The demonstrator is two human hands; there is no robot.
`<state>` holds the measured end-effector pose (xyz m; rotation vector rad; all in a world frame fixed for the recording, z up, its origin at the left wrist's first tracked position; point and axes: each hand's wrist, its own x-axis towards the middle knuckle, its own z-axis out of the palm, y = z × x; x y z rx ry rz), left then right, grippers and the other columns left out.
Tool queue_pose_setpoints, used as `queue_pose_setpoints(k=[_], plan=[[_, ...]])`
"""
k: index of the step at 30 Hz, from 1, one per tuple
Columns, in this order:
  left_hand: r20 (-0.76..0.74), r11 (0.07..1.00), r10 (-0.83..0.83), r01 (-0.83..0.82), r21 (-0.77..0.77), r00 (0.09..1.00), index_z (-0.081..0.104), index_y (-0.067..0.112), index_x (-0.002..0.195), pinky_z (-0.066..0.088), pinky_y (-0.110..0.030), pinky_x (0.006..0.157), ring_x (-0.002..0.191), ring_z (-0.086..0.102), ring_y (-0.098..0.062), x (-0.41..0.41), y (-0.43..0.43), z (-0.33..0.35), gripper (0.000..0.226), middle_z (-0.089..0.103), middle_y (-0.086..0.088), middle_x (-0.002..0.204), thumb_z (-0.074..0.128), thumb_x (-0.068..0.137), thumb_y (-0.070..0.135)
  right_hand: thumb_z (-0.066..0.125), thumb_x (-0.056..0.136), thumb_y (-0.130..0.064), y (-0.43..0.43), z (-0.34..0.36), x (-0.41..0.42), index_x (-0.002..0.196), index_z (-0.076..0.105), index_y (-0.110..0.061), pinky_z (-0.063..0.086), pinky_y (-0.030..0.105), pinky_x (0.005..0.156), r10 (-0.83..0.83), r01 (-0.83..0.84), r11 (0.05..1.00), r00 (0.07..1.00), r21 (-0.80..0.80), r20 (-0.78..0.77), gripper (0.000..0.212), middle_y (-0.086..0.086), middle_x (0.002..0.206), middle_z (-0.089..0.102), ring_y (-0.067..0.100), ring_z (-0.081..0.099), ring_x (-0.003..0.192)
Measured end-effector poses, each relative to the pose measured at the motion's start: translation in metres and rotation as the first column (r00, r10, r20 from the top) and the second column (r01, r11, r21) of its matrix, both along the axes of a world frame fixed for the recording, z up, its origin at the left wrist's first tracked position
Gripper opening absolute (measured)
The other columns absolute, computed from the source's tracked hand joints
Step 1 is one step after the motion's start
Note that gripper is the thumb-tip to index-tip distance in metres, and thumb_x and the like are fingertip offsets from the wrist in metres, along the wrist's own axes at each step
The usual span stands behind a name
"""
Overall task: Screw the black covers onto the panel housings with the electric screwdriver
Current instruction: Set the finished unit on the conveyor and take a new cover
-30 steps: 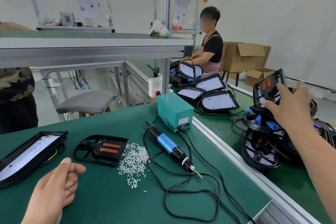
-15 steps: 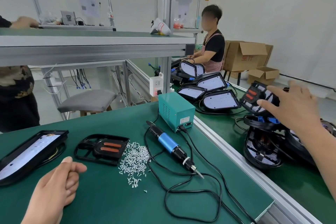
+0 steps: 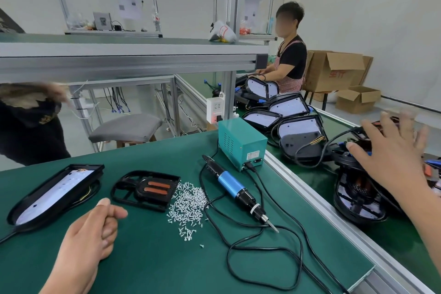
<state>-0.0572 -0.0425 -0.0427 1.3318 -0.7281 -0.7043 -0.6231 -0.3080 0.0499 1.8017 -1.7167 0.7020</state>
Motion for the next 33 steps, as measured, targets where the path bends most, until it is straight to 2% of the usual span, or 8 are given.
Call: queue_pose_setpoints(k=[4, 8, 11, 14, 20, 24, 29, 33], plan=[[0.014, 1.000, 0.001, -0.001, 0.010, 1.000, 0.075, 0.014, 0.085, 0.021, -0.018, 0.045, 0.047, 0.025, -0.012, -0.003, 0.002, 0.002, 0.052, 0.033, 0.000, 0.061, 0.055, 0.089, 0.062, 0.043, 0.095, -0.066, 0.003, -0.014, 0.002, 0.139, 0.054, -0.023, 0.009, 0.069, 0.123, 0.057, -0.058, 0.996, 0.998, -0.065, -0.005, 0.063, 0.014, 0.161, 0.039, 0.037, 0.008, 0.161], [0.031, 0.999, -0.007, 0.006, 0.034, 0.999, 0.075, 0.015, 0.084, 0.020, -0.020, 0.044, 0.049, 0.026, -0.012, -0.004, 0.003, 0.003, 0.048, 0.033, -0.001, 0.063, 0.050, 0.107, 0.050, 0.050, 0.096, -0.053, 0.016, -0.019, 0.015, 0.133, 0.066, -0.011, 0.014, 0.059, 0.127, 0.173, -0.160, 0.973, 0.983, -0.167, 0.066, 0.058, 0.020, 0.148, 0.056, 0.039, 0.024, 0.155], [0.041, 0.999, 0.005, -0.007, 0.051, 0.999, 0.073, 0.008, 0.088, 0.020, -0.020, 0.044, 0.050, 0.024, -0.013, -0.005, 0.004, 0.003, 0.049, 0.030, -0.003, 0.065, 0.049, 0.110, 0.045, 0.054, 0.099, -0.040, 0.037, -0.017, 0.038, 0.116, 0.075, -0.004, 0.033, 0.048, 0.120, 0.330, -0.289, 0.921, 0.935, -0.263, 0.127, 0.045, 0.018, 0.119, 0.071, 0.041, 0.048, 0.132], [0.044, 0.997, 0.011, -0.014, 0.074, 0.999, 0.069, 0.002, 0.093, 0.020, -0.022, 0.044, 0.051, 0.023, -0.014, -0.007, 0.004, 0.006, 0.047, 0.030, -0.002, 0.065, 0.048, 0.110, 0.042, 0.057, 0.099, -0.029, 0.070, -0.015, 0.077, 0.098, 0.076, -0.005, 0.041, 0.039, 0.100, 0.452, -0.396, 0.876, 0.873, -0.276, 0.184, 0.031, 0.010, 0.098, 0.071, 0.035, 0.054, 0.106], [0.021, 0.995, 0.036, -0.037, 0.093, 0.999, 0.069, 0.006, 0.088, 0.019, -0.023, 0.046, 0.053, 0.023, -0.015, -0.012, 0.005, 0.012, 0.043, 0.031, 0.001, 0.063, 0.051, 0.109, 0.039, 0.063, 0.096, -0.017, 0.130, -0.028, 0.173, 0.088, 0.073, -0.006, 0.043, 0.027, 0.083, 0.652, -0.618, 0.758, 0.698, -0.210, 0.296, 0.017, 0.001, 0.089, 0.066, 0.024, 0.060, 0.086], [-0.008, 0.994, 0.054, -0.053, 0.099, 0.998, 0.068, 0.009, 0.086, 0.020, -0.024, 0.044, 0.053, 0.023, -0.014, -0.012, 0.006, 0.016, 0.039, 0.032, 0.002, 0.062, 0.052, 0.109, 0.037, 0.063, 0.102, -0.023, 0.160, -0.037, 0.237, 0.087, 0.070, -0.018, 0.047, 0.025, 0.071, 0.732, -0.773, 0.627, 0.542, -0.098, 0.414, 0.017, -0.012, 0.091, 0.062, 0.011, 0.060, 0.080], [-0.031, 0.992, 0.083, -0.079, 0.101, 0.996, 0.067, 0.012, 0.083, 0.021, -0.025, 0.043, 0.052, 0.023, -0.014, -0.011, 0.007, 0.019, 0.037, 0.032, 0.003, 0.061, 0.052, 0.108, 0.036, 0.062, 0.101, -0.027, 0.182, -0.043, 0.314, 0.091, 0.070, -0.017, 0.053, 0.033, 0.074, 0.842, -0.906, 0.424, 0.397, 0.009, 0.366, 0.016, -0.011, 0.094, 0.064, 0.012, 0.061, 0.086], [-0.037, 0.980, 0.165, -0.160, 0.123, 0.986, 0.066, 0.013, 0.083, 0.021, -0.023, 0.041, 0.049, 0.023, -0.013, -0.003, 0.007, 0.019, 0.034, 0.032, 0.005, 0.059, 0.053, 0.106, 0.035, 0.065, 0.102, -0.025, 0.182, -0.046, 0.362, 0.096, 0.071, -0.018, 0.053, 0.036, 0.076, 0.883, -0.940, 0.321, 0.342, 0.118, 0.323, 0.012, -0.008, 0.096, 0.066, 0.014, 0.061, 0.088]])
